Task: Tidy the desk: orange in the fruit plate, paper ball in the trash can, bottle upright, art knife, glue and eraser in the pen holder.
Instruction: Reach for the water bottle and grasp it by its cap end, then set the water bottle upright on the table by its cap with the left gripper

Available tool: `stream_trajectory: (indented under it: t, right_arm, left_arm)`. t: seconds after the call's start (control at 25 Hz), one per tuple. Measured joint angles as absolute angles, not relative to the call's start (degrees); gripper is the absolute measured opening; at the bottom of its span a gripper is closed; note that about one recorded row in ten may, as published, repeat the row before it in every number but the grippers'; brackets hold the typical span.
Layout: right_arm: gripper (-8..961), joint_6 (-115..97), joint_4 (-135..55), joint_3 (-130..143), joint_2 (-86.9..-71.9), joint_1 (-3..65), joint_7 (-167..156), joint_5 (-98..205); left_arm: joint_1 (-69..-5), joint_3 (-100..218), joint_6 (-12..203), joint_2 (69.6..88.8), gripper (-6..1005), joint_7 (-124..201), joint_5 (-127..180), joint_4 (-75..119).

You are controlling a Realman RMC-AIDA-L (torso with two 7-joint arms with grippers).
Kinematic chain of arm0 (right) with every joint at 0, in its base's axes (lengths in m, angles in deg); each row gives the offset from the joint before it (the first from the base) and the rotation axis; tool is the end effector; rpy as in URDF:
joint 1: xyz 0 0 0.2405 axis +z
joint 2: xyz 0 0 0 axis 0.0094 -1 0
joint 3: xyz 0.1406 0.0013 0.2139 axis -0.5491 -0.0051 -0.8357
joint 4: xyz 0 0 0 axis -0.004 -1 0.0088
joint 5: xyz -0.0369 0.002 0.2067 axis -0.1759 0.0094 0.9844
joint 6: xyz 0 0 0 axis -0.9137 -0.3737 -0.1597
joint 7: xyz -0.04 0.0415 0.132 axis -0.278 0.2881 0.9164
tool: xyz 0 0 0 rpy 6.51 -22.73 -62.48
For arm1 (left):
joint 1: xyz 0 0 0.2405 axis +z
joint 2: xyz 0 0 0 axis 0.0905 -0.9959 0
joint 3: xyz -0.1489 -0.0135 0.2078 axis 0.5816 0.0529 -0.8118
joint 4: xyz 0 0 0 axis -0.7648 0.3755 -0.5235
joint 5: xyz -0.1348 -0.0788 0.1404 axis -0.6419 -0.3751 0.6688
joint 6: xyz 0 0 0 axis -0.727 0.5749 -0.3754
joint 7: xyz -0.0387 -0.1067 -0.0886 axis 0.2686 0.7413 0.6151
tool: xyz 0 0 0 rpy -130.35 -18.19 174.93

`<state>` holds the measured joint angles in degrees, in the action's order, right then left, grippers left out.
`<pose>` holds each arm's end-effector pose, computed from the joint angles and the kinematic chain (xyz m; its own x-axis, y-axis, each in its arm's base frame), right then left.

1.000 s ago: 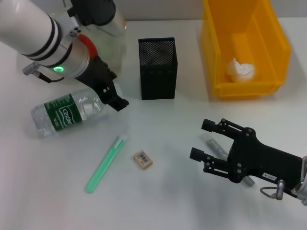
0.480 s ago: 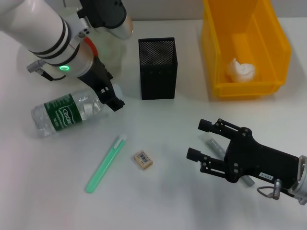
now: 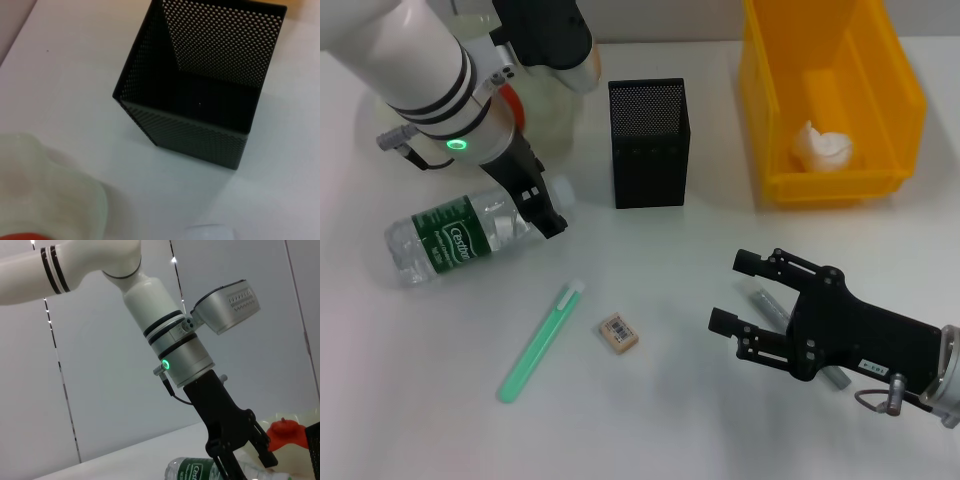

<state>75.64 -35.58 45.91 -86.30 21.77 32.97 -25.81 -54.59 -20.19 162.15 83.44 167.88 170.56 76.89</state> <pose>0.2834 0.2368 -0.0657 0.6513 -0.1700 -0.7395 -0.4226 -0.8907 -0.1675 -0.1632 0.4082 -0.0390 0.8354 0.3075 -0.4555 0.1134 -0.9074 -0.4046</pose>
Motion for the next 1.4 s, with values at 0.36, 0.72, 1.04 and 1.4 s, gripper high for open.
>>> stream_trajectory:
  t: [0.36, 0.72, 1.04, 1.4]
  right_arm:
    - [764, 75.5, -35.9, 46.0, -86.31, 22.0, 33.0, -25.8]
    - [764, 75.5, -35.9, 45.8, -86.31, 22.1, 33.1, -25.8]
    - [764, 75.0, -35.9, 45.6, -86.31, 22.2, 33.4, -25.8]
    - [764, 74.1, -36.1, 45.4, -86.31, 22.2, 33.4, -25.8]
  left_arm:
    - [-54.7, -21.0, 158.5, 83.45, 658, 167.9, 170.3, 74.2]
    - [-54.7, -21.3, 157.2, 83.45, 653, 167.9, 170.3, 72.8]
    - [-54.8, -21.4, 157.1, 83.44, 649, 167.9, 170.2, 72.8]
    - [-54.8, -24.1, 156.5, 83.44, 442, 169.0, 170.2, 73.3]
